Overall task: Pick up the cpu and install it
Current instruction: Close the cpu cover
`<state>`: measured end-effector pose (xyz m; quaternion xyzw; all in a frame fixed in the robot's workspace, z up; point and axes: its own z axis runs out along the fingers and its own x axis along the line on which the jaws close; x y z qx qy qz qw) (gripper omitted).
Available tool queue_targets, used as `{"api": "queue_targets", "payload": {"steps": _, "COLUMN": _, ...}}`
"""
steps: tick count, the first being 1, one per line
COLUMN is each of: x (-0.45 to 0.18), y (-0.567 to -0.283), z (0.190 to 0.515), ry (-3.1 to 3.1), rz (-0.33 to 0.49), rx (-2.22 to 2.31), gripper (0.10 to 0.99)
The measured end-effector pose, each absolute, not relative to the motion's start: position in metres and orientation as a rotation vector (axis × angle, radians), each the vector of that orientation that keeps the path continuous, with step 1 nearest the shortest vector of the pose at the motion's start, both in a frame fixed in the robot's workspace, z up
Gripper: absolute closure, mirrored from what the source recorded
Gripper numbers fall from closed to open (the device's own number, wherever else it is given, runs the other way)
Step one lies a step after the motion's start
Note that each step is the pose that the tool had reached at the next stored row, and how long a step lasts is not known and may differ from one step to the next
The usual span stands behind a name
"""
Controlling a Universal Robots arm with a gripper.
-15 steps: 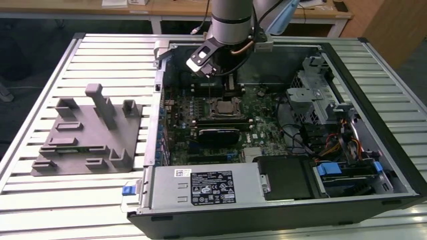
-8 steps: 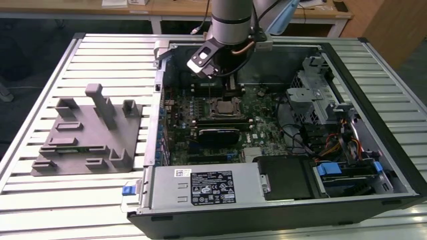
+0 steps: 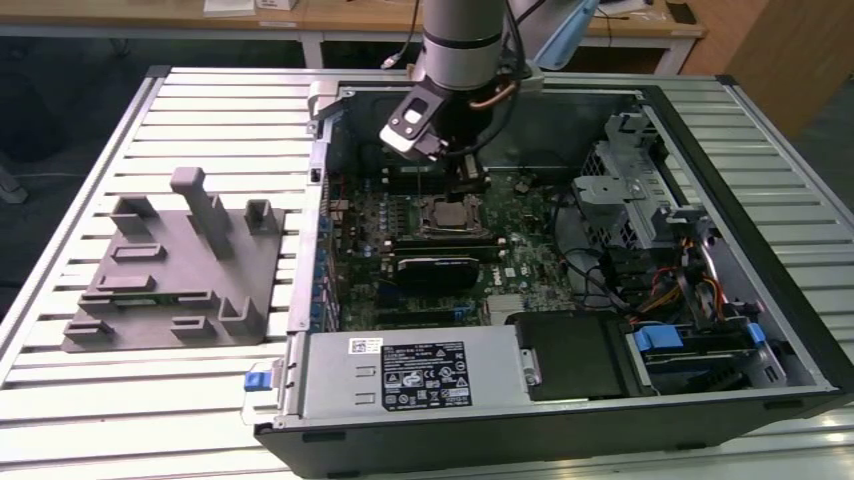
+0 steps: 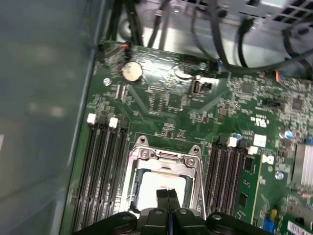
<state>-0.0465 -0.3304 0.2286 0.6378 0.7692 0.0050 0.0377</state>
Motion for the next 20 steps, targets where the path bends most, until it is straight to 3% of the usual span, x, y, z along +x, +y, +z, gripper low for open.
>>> {"api": "queue_targets", "payload": {"steps": 20, "x": -0.0465, "y": -0.3304, "z": 0.2279, "ry": 2.642, "rz": 0.028, "rx": 1.554, "gripper": 0.980}}
